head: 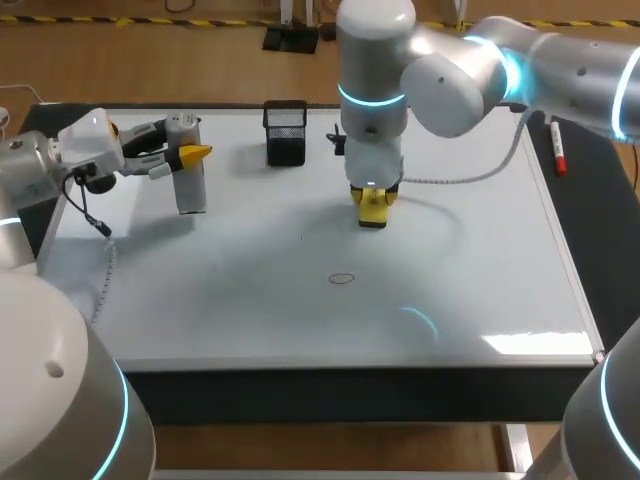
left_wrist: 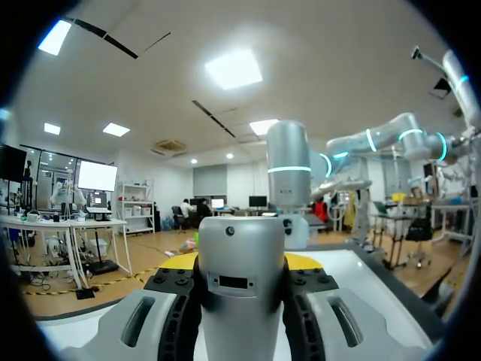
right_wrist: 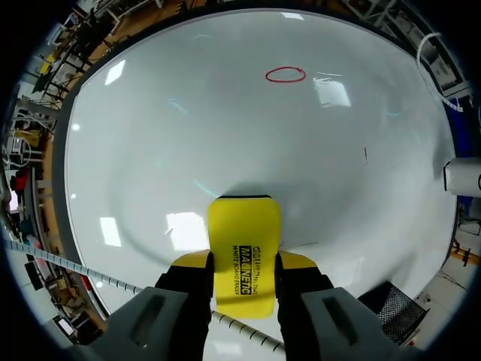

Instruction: Pick up the inspection probe, press it on each red-marked spot on the whiteboard one by one, put down the probe, pick up the eraser, and wipe off all the red marks.

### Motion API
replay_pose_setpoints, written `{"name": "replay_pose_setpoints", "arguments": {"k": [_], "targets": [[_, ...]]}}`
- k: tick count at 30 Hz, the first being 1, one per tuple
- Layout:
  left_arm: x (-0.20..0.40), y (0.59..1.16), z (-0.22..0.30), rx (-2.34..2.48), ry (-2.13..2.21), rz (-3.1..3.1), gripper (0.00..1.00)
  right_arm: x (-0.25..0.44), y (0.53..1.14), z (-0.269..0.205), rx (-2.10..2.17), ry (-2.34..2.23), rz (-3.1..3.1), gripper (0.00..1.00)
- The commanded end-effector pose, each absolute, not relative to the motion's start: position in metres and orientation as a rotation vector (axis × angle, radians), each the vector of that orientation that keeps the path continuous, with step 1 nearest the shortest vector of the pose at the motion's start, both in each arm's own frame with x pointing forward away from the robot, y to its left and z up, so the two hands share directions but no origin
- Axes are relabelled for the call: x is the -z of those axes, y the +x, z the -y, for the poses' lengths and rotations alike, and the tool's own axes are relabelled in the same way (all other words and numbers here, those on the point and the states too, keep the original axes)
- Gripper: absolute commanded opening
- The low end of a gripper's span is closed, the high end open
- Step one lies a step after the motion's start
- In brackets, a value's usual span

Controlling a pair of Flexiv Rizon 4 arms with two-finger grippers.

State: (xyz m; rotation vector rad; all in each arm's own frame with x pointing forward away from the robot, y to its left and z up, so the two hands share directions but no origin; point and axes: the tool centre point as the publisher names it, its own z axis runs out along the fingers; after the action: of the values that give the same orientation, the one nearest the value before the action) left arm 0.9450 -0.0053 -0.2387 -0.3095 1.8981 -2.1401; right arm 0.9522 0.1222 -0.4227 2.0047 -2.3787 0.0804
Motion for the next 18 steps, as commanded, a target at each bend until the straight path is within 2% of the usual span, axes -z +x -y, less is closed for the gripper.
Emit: {"name": "replay_pose_setpoints", "arguments": {"k": [1,7,18], "targets": [[0.238,0.945,0.005,2.14,-0.309,-1.898,0.0,0.418,0.953,-0.115,-0.087,2.009,2.388,0.0],[0.238,0.945,0.005,2.14,-0.309,-1.898,0.0,0.398,0.963,-0.098,-0.046,2.004,2.403,0.0],[0.238,0.945,0.005,2.14,-0.309,-1.898,0.0,0.381,0.991,-0.035,-0.09,1.817,2.568,0.0]]}}
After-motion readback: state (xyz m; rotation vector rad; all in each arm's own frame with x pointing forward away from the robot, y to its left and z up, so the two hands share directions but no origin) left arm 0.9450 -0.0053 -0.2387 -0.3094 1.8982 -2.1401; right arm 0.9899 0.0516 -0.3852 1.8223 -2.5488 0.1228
